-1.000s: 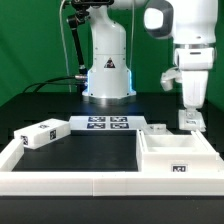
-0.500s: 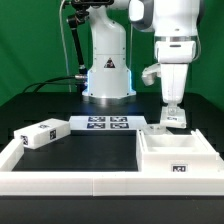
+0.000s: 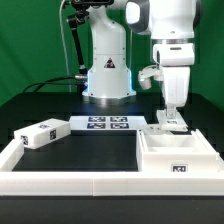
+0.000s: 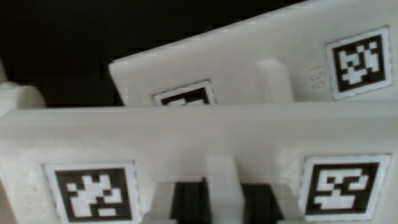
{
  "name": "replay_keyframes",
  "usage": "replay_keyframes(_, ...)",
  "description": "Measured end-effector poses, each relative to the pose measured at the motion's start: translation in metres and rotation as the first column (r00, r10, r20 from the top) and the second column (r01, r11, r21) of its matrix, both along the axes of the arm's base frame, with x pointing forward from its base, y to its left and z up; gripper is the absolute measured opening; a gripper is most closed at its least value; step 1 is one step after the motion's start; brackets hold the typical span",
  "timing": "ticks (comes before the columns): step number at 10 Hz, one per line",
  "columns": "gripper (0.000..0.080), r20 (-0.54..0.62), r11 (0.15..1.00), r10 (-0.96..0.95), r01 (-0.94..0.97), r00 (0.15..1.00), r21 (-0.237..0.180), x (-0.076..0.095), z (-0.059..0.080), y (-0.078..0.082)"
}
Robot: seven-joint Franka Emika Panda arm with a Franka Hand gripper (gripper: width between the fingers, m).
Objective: Assemble cabinet
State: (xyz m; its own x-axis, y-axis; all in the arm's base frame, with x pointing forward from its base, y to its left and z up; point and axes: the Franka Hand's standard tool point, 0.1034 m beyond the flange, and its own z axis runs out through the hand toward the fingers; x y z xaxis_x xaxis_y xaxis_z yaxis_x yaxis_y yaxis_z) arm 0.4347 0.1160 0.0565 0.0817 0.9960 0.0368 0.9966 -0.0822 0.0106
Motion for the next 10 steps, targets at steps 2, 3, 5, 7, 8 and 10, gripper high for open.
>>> replay_keyframes(2,0.0068,0.006,1.0,0.019,-0.019,1.0,0.001,0.007,-0.001,0.002)
replay_keyframes(3,0.0068,0.003,1.0,0.016,-0.016,1.0,0.0,0.005,-0.001,0.002)
replay_keyframes(5,0.0068,0.003,1.0,0.016,-0.016,1.0,0.0,0.006,-0.002,0.002)
replay_keyframes(7,0.0068,0.01,1.0,0.003,-0.003,1.0,0.001,0.015,0.003,0.004)
replay_keyframes(8,0.0068,0.012,1.0,-0.004,0.004,1.0,0.001,0.022,0.004,0.005)
replay_keyframes(10,0.0068,-0.011,1.0,-0.004,0.004,1.0,-0.009,0.024,0.003,0.003)
